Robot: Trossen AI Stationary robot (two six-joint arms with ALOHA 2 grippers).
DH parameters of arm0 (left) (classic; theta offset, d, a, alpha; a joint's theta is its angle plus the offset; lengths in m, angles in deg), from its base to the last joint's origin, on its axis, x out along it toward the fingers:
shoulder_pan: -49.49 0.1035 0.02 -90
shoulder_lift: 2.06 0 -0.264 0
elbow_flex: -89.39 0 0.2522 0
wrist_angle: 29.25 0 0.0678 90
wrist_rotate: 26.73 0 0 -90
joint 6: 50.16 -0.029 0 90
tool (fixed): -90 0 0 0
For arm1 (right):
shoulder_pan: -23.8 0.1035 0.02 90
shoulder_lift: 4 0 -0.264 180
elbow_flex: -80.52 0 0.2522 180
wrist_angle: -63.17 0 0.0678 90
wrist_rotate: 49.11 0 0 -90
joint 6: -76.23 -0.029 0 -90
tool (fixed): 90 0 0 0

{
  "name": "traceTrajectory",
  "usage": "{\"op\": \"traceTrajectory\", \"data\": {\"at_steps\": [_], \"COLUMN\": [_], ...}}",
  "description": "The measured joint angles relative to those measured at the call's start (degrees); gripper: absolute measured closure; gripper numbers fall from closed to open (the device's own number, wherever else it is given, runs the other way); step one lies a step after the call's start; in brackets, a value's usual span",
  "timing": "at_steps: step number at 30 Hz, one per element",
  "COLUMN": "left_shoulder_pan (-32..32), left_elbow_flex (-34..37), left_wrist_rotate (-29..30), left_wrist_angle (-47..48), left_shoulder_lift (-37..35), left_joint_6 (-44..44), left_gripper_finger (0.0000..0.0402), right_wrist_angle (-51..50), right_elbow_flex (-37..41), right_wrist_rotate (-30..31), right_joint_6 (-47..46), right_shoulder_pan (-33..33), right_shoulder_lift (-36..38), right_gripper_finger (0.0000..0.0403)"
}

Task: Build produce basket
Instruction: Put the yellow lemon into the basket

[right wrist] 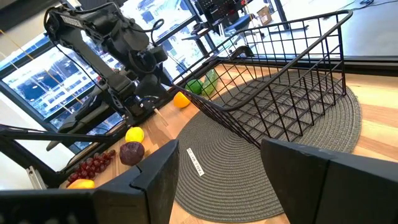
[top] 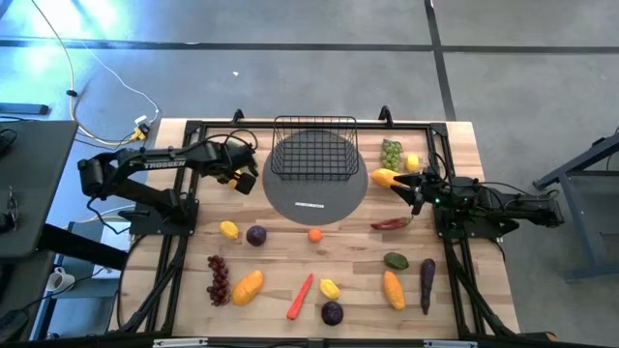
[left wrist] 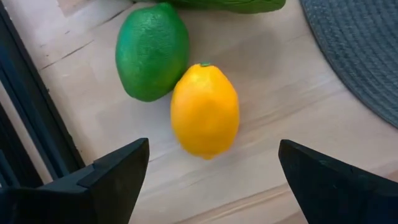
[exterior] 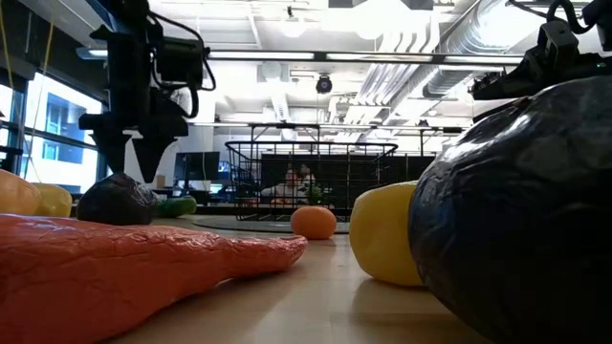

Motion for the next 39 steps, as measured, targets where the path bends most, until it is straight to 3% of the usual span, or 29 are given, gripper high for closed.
{"op": "traceTrajectory", "data": {"at_steps": [22,39], "left_shoulder_pan": [0.00,0.00], "left_elbow_flex": [0.02,0.02], "left_wrist_rotate": [3.04,4.24], "left_wrist_angle": [-2.93,-6.09], "left_shoulder_lift": [8.84,15.06], "left_joint_6": [11.50,13.20], "left_gripper_finger": [0.0052,0.0052], "right_wrist_angle": [-0.01,0.01], "right_elbow_flex": [0.01,0.00], "right_wrist_rotate": [-0.01,-0.01], "right_joint_6": [0.02,0.00], "right_shoulder_pan": [0.00,-0.01], "right_shoulder_lift": [0.00,0.00], "right_gripper_finger": [0.0194,0.0194]}}
